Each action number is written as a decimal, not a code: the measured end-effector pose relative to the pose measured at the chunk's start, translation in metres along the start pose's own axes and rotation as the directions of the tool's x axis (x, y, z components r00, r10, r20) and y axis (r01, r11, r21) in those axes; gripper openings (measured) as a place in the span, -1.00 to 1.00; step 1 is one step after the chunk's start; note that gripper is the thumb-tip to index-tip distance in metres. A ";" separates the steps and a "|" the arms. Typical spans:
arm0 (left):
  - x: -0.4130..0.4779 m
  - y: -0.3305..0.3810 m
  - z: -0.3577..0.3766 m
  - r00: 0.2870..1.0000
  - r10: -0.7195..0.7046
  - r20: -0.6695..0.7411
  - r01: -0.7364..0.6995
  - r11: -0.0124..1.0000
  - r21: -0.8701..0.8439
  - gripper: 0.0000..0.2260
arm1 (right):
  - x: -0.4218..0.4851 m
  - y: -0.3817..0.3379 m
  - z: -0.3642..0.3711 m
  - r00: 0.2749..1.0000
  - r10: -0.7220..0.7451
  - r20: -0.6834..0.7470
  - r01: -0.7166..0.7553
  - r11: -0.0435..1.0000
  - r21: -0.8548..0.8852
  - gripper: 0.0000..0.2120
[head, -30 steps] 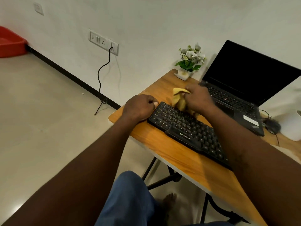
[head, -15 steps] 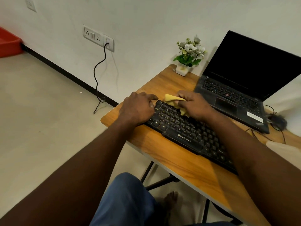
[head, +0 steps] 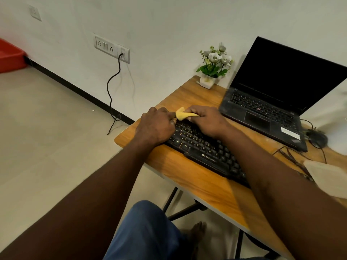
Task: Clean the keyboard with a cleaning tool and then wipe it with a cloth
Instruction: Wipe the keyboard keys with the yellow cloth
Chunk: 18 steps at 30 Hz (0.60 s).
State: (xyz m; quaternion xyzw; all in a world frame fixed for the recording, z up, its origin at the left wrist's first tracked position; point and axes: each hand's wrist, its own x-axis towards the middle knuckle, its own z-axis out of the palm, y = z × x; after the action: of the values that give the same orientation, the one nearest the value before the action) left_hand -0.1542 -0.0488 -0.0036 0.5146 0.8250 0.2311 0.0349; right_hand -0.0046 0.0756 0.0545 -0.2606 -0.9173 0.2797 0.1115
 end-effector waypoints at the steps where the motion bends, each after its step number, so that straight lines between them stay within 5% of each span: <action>1: 0.000 0.000 0.000 1.000 -0.001 -0.003 0.001 1.000 0.008 -0.63 | 0.004 -0.004 0.006 1.000 0.000 -0.016 -0.001 1.000 -0.010 -0.79; 10: 0.003 -0.004 0.002 1.000 0.015 -0.012 -0.015 1.000 -0.015 -0.61 | -0.030 -0.011 0.005 0.989 -0.147 -0.018 0.113 0.829 -0.548 -0.66; 18: 0.004 -0.006 0.001 1.000 0.006 0.013 -0.005 0.999 -0.031 -0.58 | -0.031 -0.034 0.023 0.992 -0.035 -0.118 -0.043 0.799 -0.600 -0.67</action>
State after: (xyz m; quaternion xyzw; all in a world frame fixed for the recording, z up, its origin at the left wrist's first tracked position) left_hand -0.1604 -0.0473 -0.0067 0.5178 0.8196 0.2407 0.0478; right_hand -0.0008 0.0243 0.0529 -0.3012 -0.9493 -0.0420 0.0790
